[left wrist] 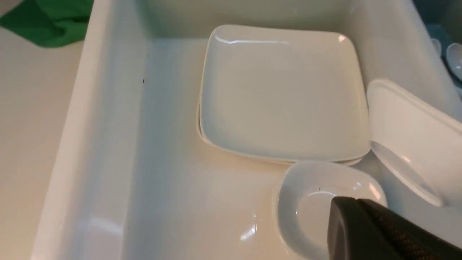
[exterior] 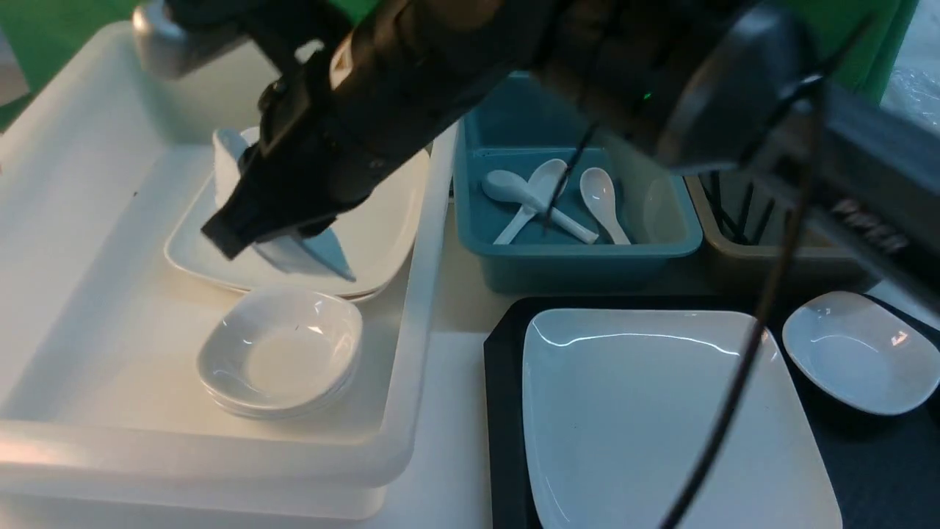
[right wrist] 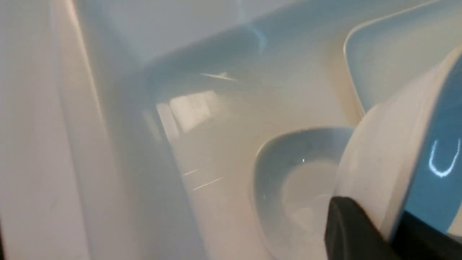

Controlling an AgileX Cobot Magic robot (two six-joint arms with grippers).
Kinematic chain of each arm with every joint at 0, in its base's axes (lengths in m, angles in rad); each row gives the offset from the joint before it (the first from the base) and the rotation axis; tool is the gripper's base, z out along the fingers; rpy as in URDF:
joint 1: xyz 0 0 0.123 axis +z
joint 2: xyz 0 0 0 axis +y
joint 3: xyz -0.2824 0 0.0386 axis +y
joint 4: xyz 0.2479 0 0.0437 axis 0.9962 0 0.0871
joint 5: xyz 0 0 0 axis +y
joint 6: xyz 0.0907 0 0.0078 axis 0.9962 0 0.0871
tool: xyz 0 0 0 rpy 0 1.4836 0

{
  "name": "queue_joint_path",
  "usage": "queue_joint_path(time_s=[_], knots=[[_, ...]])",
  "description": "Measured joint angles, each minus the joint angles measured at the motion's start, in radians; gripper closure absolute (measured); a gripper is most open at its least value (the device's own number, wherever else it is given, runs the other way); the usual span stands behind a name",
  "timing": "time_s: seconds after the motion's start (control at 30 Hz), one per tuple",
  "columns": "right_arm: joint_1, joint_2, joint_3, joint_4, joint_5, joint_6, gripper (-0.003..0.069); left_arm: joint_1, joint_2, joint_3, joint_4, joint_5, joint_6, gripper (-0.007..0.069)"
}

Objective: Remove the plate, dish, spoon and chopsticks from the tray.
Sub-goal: Use the right arm to put the small plate into the large storage box on the left

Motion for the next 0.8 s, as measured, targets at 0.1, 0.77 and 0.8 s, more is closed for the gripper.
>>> queue_joint_path(time_s=[0.1,0.77,0.8], knots=[[0.01,0.078,-0.023,-0.027,-0.009,-0.001,0.0595,0.001,0.0,0.067,-0.028,0.0,0.023,0.0622],[0.013,0.163,-0.034,0.016,0.029,0.006,0.0265,0.001,0.032,0.202,-0.107,0.01,0.136,0.0622],[0.013,0.154,-0.034,0.02,0.038,0.014,0.0259,0.001,0.032,0.202,-0.109,0.008,0.136,0.0622]])
